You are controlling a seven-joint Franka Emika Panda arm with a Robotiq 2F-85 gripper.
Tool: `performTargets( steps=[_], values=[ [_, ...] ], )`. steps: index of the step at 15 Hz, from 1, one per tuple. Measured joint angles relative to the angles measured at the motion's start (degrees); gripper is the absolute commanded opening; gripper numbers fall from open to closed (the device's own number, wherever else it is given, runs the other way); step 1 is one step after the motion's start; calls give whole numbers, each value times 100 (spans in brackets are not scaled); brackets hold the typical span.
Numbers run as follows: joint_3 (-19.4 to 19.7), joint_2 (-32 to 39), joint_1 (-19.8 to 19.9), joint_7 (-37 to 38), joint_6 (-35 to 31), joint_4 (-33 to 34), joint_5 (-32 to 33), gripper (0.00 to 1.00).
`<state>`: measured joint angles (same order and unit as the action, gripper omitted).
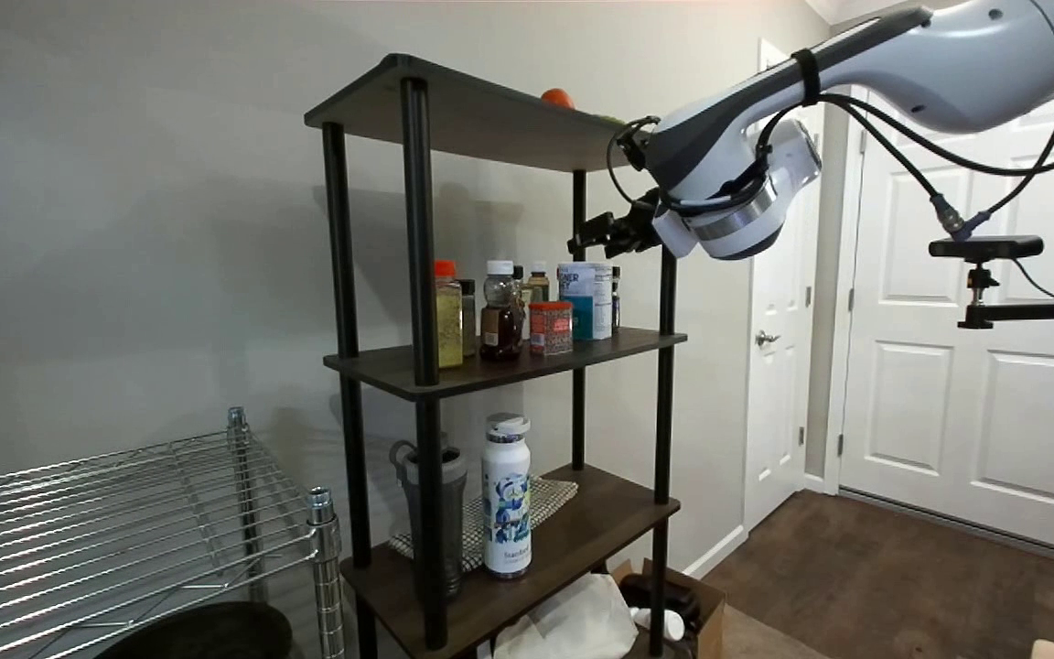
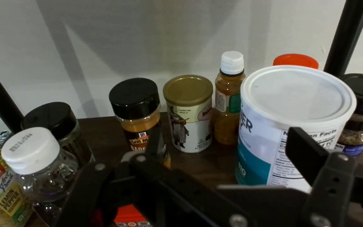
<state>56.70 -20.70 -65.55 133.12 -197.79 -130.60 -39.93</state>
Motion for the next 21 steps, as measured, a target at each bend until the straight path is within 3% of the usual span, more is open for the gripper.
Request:
performTargets(
  steps=[10,21],
  values=[
    [300,517,-95,798,0,363,826,100],
    [1577,868,-1431,1591,1,399,843,100]
  ],
)
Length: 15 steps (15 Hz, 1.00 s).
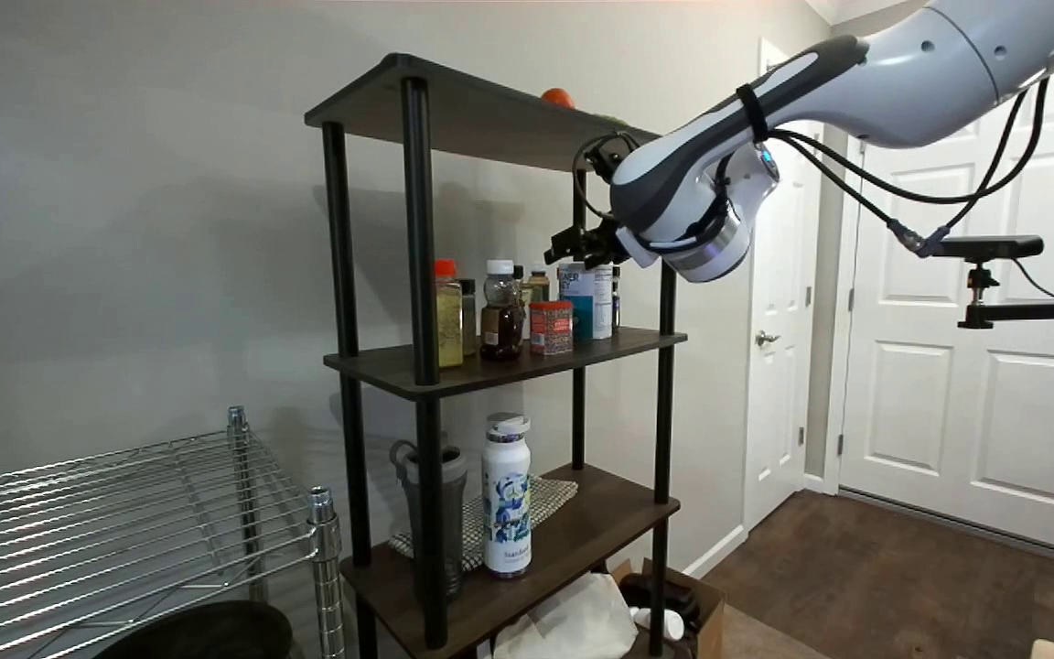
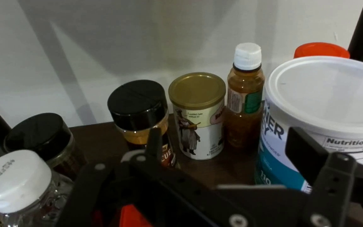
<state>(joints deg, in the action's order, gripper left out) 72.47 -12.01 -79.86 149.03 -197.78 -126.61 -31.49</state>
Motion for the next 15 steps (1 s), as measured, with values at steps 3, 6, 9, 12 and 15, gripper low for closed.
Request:
performTargets(
  steps=[3,6,9,12,15],
  values=[
    [74,0,-74,0,0,4,-3,100],
    [79,0,-74,0,0,7,-3,100],
    [78,-1,-75,0,0,12,0,100],
    [88,-1,-138,0,0,85,0,100],
    [133,-1,-283,0,0,145,-3,100]
  ],
)
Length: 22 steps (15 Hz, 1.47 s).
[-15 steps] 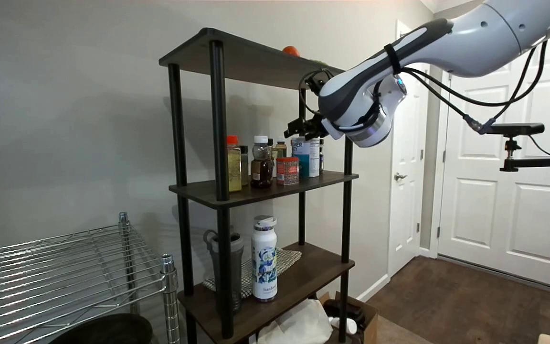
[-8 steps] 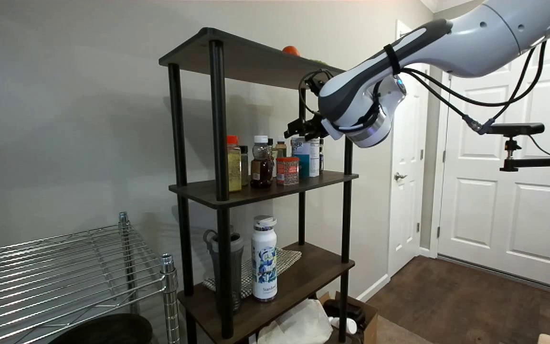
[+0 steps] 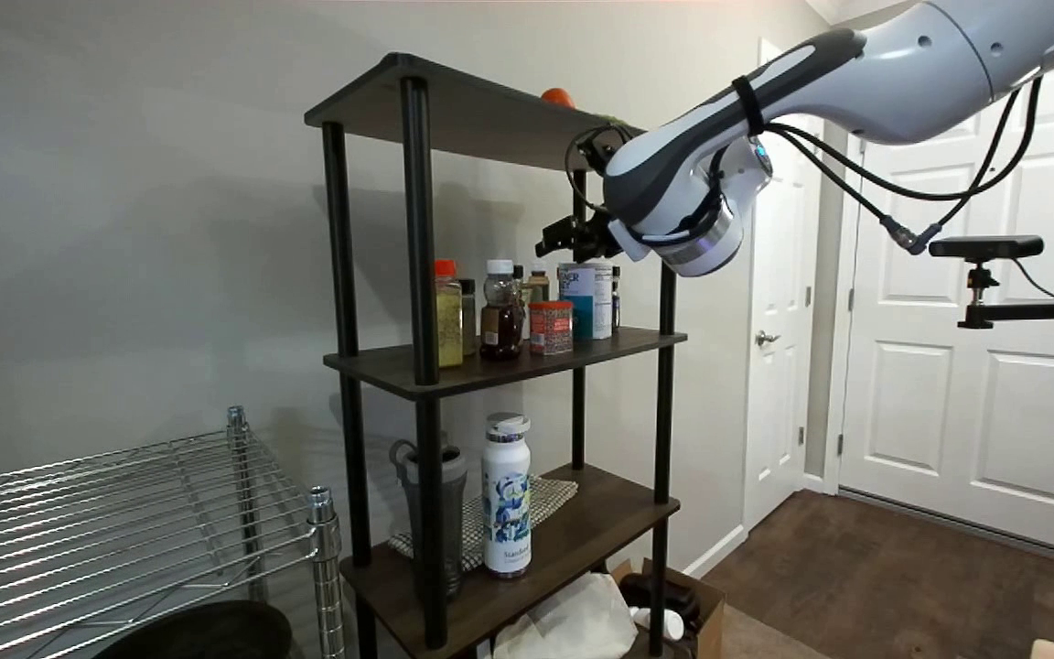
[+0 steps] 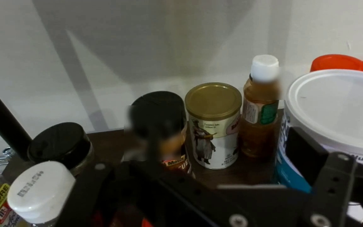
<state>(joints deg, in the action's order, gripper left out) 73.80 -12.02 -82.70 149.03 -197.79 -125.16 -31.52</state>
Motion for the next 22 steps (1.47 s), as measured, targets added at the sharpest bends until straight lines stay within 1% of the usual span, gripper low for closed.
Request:
performTargets(
  steps=[3,5,8,10,13,18,22],
  values=[
    [126,0,-214,0,0,3,-2,100],
    [281,0,-397,0,0,4,-4,100],
    [630,0,-727,0,-1,24,-9,100],
    [956,0,-1019,0,-1,84,-9,100],
    [1567,-1,-1575,0,-1,268,-9,100],
    [2714,-27,-2707,0,-1,532,-7,100],
    [3277,-114,-3508,0,-1,667,24,100]
  ],
)
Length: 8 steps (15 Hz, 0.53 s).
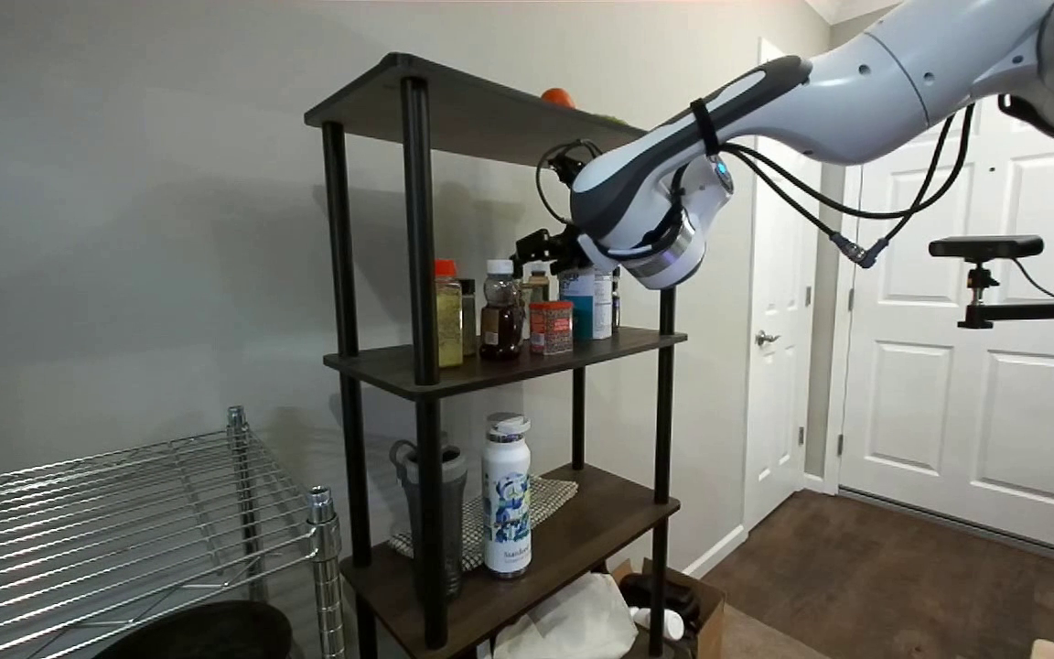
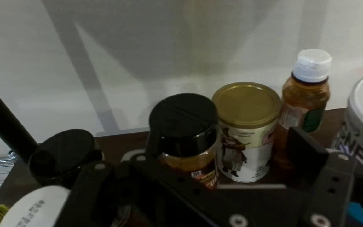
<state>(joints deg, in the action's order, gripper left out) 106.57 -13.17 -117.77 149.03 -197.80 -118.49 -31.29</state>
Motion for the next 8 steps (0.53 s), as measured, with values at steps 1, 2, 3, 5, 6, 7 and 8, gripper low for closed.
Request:
performTargets(
  steps=[1,2,3,5,6,7,8],
  values=[
    [113,-24,-178,-1,0,29,4,100],
    [225,-51,-351,-2,0,60,6,100],
    [335,-79,-509,-2,0,93,7,100],
    [556,-144,-799,-5,0,146,9,100],
    [671,-180,-938,-7,0,169,11,100],
    [795,-217,-1081,-16,0,198,12,100],
    [925,-258,-1226,-22,0,229,13,100]
  ],
)
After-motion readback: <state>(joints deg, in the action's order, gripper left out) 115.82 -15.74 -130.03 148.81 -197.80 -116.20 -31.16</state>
